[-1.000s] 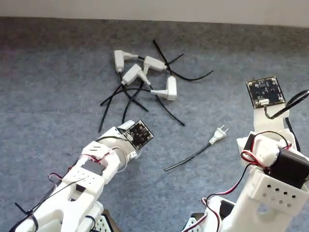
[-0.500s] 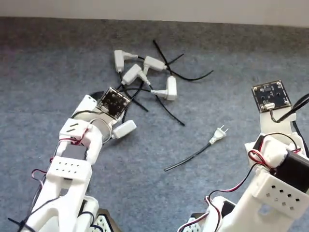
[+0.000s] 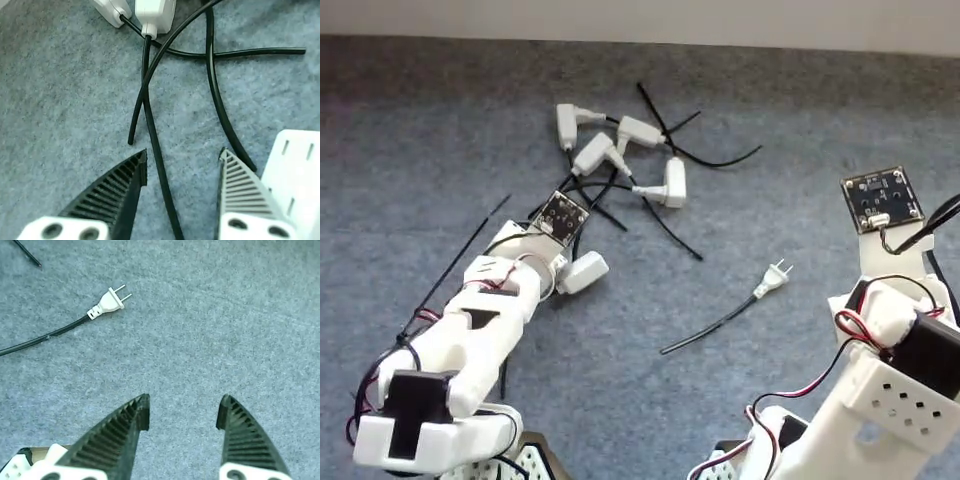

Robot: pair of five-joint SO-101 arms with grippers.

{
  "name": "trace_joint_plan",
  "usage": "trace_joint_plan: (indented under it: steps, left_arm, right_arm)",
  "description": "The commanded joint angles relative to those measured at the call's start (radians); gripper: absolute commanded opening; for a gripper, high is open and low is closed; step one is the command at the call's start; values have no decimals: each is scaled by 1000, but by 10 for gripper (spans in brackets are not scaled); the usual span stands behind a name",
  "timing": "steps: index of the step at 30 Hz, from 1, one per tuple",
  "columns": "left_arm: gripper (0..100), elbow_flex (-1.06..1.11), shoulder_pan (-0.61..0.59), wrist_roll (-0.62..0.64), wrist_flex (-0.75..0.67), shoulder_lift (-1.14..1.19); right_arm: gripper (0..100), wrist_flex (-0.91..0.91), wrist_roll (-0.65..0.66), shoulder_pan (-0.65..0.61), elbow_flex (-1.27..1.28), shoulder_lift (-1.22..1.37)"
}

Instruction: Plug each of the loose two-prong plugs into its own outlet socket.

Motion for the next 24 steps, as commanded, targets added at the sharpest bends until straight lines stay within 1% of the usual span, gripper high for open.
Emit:
trace_joint_plan:
  steps: [1,7,13,16,18,20,22,24]
  left_arm:
    - [238,24,35,-5,9,-65]
    - [232,194,165,0,109,-361]
    - [163,338,302,0,229,-765]
    - [159,371,308,2,313,-958]
    - [158,377,282,15,376,-1070]
    - [158,375,236,117,450,-1176]
    - [158,378,179,270,500,-1262]
    - [158,407,119,410,517,-1336]
  right_arm:
    - [221,33,12,10,-7,-8]
    - [221,28,11,1,-7,-8]
    - [221,27,11,-1,-7,-8]
    - [221,27,6,-1,-8,-8]
    - [221,27,-25,-1,-15,-4]
    - [221,25,-98,-2,-16,2]
    - [221,12,-152,-33,-19,2]
    - [221,8,-187,-76,-19,4]
